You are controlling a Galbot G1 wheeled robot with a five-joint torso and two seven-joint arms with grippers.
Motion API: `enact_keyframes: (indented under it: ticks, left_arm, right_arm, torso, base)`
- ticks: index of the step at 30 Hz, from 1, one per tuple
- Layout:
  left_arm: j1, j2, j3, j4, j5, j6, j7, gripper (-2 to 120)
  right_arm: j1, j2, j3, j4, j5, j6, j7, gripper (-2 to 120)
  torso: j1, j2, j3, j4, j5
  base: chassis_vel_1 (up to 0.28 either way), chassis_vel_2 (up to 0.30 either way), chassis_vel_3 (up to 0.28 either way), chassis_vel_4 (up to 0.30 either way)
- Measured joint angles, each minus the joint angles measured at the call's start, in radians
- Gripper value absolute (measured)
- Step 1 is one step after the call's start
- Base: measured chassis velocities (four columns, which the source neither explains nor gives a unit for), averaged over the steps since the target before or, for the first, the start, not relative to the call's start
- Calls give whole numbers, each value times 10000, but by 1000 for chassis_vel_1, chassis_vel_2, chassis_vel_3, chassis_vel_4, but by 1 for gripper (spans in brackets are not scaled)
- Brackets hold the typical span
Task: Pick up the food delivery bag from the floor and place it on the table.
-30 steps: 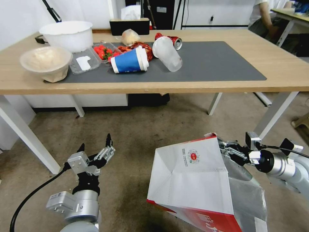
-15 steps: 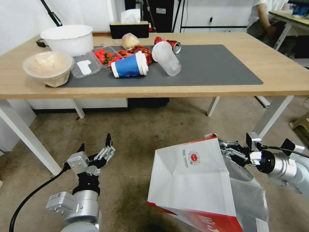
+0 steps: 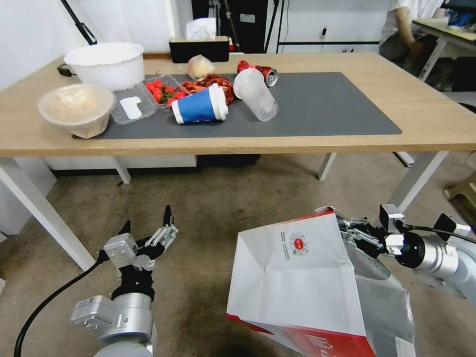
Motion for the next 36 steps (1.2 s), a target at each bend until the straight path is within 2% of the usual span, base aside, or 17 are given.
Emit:
enact_keyframes:
  ticks: [28, 36]
  left_arm:
    - [-17, 1, -34, -77, 0, 26, 46, 100]
    - [-189, 284, -217, -42, -229, 176, 48, 100]
  right_arm:
    - [-21, 16, 8, 97, -60, -12, -70, 0]
    - [66, -122, -35, 29, -16, -23, -81, 0]
  torso:
    - [203, 625, 421, -3, 0]
    - [234, 728, 489, -1, -1]
  base:
    - [0, 0, 0, 0]
    - [0, 0, 0, 0]
